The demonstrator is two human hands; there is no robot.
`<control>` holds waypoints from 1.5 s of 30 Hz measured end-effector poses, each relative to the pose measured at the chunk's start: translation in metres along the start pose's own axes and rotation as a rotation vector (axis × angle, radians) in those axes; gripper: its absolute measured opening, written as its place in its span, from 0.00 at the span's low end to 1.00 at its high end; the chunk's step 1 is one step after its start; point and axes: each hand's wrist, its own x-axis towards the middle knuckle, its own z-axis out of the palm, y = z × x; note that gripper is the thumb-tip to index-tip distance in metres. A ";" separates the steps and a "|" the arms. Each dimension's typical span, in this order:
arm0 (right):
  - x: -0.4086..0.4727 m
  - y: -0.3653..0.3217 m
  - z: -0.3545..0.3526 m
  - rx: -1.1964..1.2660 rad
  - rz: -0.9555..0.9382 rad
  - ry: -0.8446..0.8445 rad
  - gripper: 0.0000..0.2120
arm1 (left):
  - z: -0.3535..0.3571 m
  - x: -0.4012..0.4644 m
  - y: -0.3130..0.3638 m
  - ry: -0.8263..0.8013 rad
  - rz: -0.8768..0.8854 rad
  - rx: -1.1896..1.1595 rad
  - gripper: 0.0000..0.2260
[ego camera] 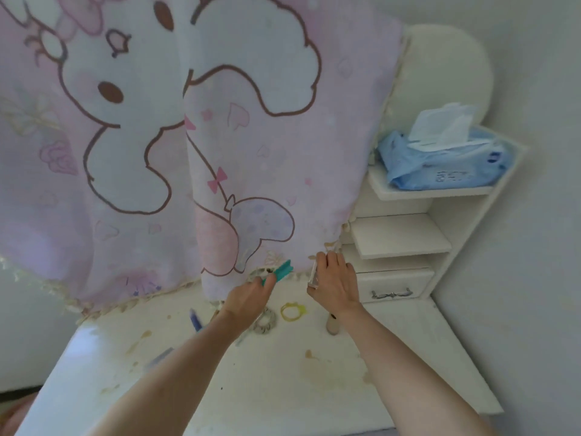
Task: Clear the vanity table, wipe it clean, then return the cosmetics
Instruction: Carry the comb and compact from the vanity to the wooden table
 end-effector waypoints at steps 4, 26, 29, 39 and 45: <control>-0.025 0.000 -0.041 -0.059 0.171 0.119 0.29 | -0.016 0.000 -0.014 0.255 0.230 -0.023 0.34; -0.541 -0.050 -0.315 -0.788 1.306 0.261 0.26 | -0.182 -0.326 0.295 0.353 1.124 -0.592 0.30; -0.624 -0.089 -0.349 -0.890 1.448 0.203 0.26 | -0.193 -0.411 0.333 0.311 1.253 -0.640 0.27; -0.830 -0.215 -0.413 -1.035 1.904 0.134 0.27 | -0.199 -0.645 0.410 0.296 1.803 -0.724 0.15; -0.916 -0.250 -0.436 -1.078 2.124 0.094 0.29 | -0.203 -0.743 0.466 0.275 2.032 -0.766 0.16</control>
